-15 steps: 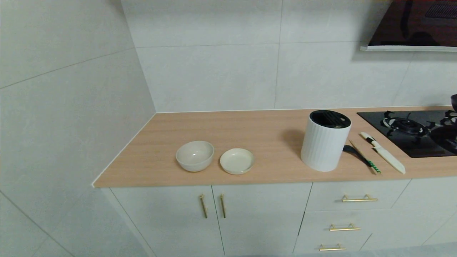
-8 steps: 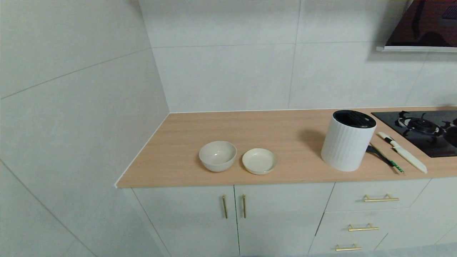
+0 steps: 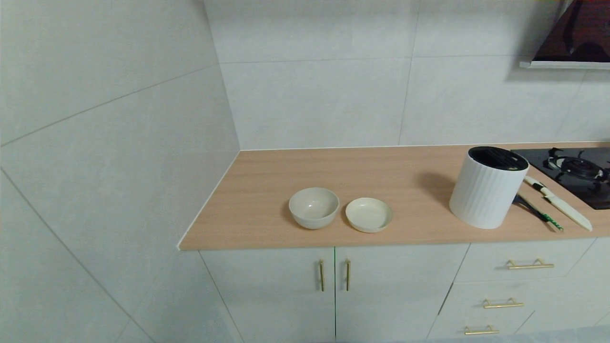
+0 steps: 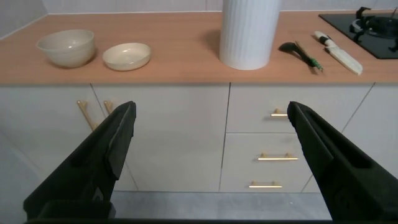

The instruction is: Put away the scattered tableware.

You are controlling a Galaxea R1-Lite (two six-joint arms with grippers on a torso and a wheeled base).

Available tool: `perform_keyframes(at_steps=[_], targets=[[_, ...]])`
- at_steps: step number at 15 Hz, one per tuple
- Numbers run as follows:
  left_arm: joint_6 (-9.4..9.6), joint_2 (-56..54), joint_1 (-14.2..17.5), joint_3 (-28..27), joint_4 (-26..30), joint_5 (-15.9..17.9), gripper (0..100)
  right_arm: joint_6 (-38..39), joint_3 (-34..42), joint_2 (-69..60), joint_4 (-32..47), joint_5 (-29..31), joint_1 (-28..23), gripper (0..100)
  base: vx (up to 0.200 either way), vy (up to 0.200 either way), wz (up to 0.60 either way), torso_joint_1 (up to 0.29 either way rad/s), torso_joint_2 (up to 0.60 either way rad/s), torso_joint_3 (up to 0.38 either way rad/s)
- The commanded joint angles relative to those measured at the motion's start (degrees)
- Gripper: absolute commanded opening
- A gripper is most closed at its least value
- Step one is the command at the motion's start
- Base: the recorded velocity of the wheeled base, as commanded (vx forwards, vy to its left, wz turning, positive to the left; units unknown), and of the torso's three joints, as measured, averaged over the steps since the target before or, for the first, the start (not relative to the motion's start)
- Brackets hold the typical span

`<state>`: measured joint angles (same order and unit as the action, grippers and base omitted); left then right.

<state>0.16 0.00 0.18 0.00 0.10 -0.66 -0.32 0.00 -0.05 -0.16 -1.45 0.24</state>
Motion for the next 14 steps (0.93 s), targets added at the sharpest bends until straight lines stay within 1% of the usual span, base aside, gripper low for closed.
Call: perform_keyframes(at_steps=[1,10,14], targets=[[0.02,0.0,0.0,0.0,0.1,0.0,100,0.0,0.0,0.0,0.0,0.0,-0.1,100,0.0,0.0,0.0,0.0,0.0,0.0],[0.02,0.0,0.0,0.0,0.0,0.0,100,0.0,0.0,0.0,0.0,0.0,-0.1,100,0.0,0.0,0.0,0.0,0.0,0.0],[0.02,0.0,0.0,0.0,0.0,0.0,100,0.0,0.0,0.0,0.0,0.0,-0.1,100,0.0,0.0,0.0,-0.14,0.3,0.154]])
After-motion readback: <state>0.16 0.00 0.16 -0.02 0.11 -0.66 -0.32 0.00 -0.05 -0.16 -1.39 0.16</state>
